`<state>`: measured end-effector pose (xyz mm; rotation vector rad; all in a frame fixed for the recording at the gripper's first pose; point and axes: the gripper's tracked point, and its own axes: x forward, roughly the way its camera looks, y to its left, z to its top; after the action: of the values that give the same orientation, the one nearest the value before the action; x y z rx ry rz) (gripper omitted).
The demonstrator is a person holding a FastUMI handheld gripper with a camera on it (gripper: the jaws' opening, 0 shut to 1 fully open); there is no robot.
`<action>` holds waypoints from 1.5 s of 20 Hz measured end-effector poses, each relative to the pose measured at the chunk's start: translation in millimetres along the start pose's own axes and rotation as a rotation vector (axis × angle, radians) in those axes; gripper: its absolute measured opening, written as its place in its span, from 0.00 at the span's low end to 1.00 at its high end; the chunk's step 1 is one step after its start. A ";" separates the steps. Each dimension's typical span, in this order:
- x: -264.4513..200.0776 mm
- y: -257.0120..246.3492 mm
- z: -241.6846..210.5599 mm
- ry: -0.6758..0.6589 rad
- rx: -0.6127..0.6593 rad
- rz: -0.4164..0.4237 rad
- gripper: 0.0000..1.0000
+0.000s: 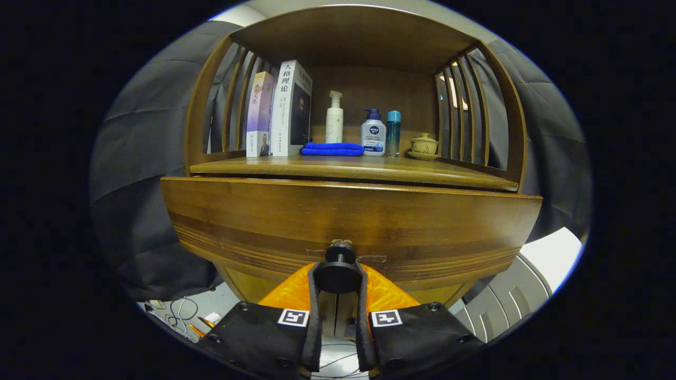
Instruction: Pull open the drawer, take out the items inside it, and place them on the countertop above the cabinet.
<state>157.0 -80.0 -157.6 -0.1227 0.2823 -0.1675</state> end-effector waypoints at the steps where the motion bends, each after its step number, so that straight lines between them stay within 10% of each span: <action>1: -4.3 -0.1 -0.9 0.003 -0.001 0.002 0.29; 30: -146.4 11.4 -62.6 0.007 -0.074 0.117 0.29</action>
<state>2.1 -48.3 -179.9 -0.1781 0.3021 -0.0417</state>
